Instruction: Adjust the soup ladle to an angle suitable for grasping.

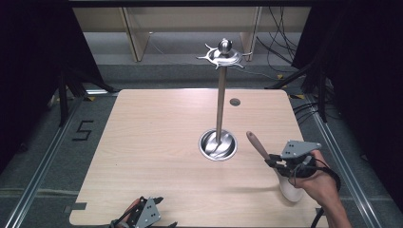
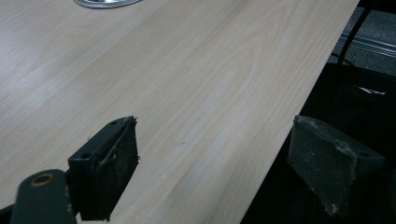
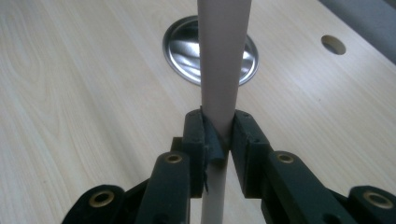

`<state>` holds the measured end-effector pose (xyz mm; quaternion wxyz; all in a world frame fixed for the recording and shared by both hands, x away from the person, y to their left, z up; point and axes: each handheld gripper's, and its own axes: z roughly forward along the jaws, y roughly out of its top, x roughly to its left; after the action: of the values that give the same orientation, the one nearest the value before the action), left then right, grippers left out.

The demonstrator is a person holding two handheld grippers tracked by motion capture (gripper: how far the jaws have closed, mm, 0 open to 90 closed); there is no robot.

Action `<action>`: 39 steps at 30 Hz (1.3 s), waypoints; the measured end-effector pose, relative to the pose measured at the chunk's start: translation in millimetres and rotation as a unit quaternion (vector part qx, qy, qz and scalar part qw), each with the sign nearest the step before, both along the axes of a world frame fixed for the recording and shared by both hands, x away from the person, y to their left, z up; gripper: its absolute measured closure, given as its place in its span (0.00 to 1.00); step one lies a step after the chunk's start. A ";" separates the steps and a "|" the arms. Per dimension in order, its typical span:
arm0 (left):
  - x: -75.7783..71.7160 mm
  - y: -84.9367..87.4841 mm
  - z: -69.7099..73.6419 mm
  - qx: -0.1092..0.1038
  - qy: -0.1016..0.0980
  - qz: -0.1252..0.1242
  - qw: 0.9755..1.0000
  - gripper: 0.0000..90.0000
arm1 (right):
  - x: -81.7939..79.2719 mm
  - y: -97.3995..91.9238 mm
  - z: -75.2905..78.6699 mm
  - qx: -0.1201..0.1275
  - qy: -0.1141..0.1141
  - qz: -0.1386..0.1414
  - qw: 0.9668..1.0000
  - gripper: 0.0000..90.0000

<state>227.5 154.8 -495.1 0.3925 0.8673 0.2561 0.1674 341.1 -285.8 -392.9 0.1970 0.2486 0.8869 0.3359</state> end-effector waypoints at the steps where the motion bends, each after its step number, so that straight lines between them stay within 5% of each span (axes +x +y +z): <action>1: -1.1 -0.5 0.1 -0.009 0.004 0.002 1.000 0.17 | -0.7 -0.6 1.9 0.001 -0.003 -0.002 1.000 0.86; 8: -0.6 0.2 0.7 -0.003 0.007 -0.009 1.000 0.17 | -5.2 -0.9 6.1 0.024 -0.022 -0.014 0.999 0.86; 13: -0.4 0.4 0.6 0.003 -0.008 0.000 1.000 0.17 | -5.9 -3.5 9.0 0.048 -0.025 -0.020 0.998 0.86; 19: -1.1 -0.9 -0.3 -0.011 -0.001 0.005 1.000 0.17 | -6.0 -2.3 9.7 0.058 -0.032 -0.007 0.998 0.86; 28: -1.3 -0.8 0.0 -0.006 -0.002 0.003 1.000 0.17 | -9.4 -1.8 18.5 0.084 -0.057 -0.006 0.995 0.86; 39: -0.7 -0.7 -0.6 -0.006 -0.003 0.001 1.000 0.17 | -9.8 8.9 27.7 0.122 -0.057 0.009 0.991 0.86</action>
<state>226.9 154.2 -495.7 0.3981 0.8645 0.2564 0.1688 331.4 -276.9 -365.2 0.2126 0.2435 0.8285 0.4573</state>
